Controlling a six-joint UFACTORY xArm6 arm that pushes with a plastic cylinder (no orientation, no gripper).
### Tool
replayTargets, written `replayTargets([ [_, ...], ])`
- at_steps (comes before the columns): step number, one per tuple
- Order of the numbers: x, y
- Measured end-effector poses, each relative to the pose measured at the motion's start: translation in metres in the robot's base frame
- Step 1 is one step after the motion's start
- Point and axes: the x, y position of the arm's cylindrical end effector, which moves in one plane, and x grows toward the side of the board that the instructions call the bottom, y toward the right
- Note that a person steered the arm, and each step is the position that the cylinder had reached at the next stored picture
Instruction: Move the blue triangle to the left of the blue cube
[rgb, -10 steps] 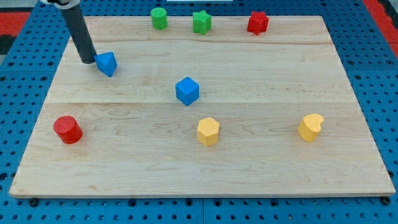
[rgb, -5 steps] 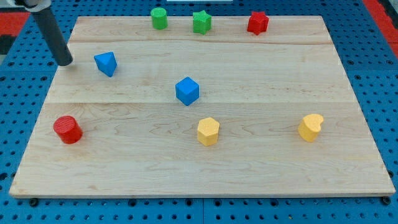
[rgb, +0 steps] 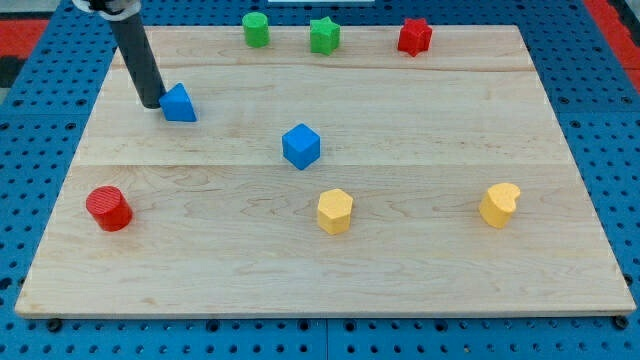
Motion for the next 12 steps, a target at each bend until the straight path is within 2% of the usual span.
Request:
replayTargets([
  [3,0.008,0.052],
  [5,-0.025,0.052],
  [6,-0.028,0.068],
  [8,0.018,0.087],
  [11,0.049,0.143],
  [12,0.073,0.132],
])
